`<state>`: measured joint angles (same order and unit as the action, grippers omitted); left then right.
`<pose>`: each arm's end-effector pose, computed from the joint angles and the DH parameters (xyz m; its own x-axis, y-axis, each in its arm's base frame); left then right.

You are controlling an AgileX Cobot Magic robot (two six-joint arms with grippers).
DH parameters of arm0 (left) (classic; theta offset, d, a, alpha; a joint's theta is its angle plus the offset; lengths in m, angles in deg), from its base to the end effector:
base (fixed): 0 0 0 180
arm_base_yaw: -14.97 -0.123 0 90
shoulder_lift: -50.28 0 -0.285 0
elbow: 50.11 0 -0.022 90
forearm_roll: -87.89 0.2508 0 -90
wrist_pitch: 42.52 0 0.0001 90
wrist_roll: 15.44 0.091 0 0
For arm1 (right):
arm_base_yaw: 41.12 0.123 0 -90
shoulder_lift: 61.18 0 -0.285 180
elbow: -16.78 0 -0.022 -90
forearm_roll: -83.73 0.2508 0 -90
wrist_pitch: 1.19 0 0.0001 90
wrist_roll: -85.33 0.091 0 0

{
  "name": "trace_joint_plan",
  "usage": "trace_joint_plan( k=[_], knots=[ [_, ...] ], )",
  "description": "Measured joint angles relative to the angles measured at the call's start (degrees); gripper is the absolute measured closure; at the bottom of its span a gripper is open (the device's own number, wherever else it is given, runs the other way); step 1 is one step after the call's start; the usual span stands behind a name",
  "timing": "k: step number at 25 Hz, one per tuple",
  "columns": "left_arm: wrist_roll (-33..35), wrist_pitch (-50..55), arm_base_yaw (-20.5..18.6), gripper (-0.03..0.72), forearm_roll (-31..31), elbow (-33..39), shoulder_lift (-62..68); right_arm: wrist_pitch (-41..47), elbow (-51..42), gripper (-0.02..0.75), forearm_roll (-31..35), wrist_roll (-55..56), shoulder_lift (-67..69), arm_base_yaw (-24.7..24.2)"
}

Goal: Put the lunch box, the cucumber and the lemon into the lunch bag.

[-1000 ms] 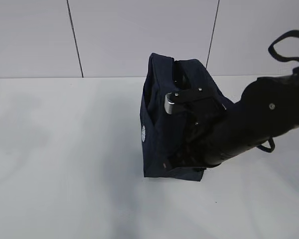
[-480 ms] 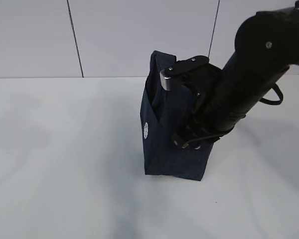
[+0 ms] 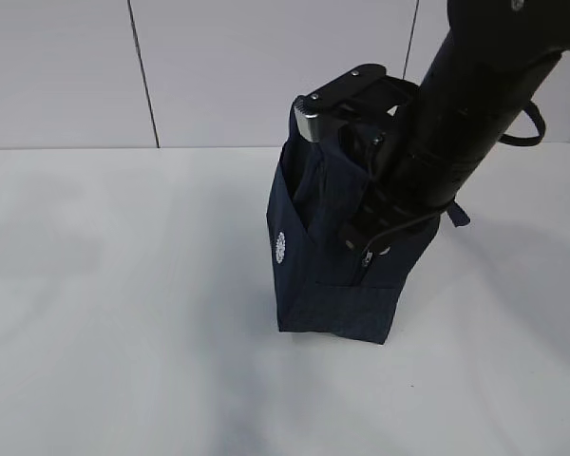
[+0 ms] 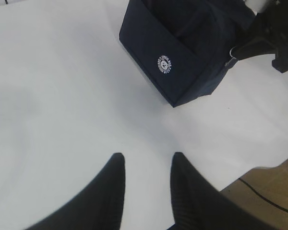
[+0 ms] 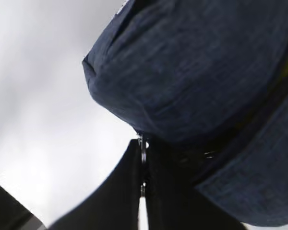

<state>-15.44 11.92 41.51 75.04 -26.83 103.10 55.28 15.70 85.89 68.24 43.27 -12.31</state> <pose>0.1130 -0.0749 0.3743 -0.6424 0.1763 -0.7458 0.4834 0.8483 -0.2159 0.3024 0.1696 0.2665 -0.6671 -0.6793 -0.3057 -0.6997 0.7123 -0.0560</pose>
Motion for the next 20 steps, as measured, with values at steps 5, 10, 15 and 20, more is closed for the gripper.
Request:
trace_joint_plan(
  k=[5,10,15,20],
  knots=[
    [0.0,-1.9,0.0,0.452,-0.9,0.0,0.0,3.2,2.6,0.730,0.0,-2.8,0.0,0.0],
    [0.0,-3.1,0.0,0.449,-5.3,0.0,2.8,6.1,5.1,0.730,3.6,-9.2,0.0,0.0],
    [0.3,-3.3,0.0,0.449,-7.5,0.0,7.6,9.8,7.0,0.730,7.1,-13.5,0.0,0.3],
    [4.3,-3.6,0.0,0.449,-9.6,0.0,10.1,12.1,8.0,0.730,7.4,-15.6,0.1,4.1]
  ],
)
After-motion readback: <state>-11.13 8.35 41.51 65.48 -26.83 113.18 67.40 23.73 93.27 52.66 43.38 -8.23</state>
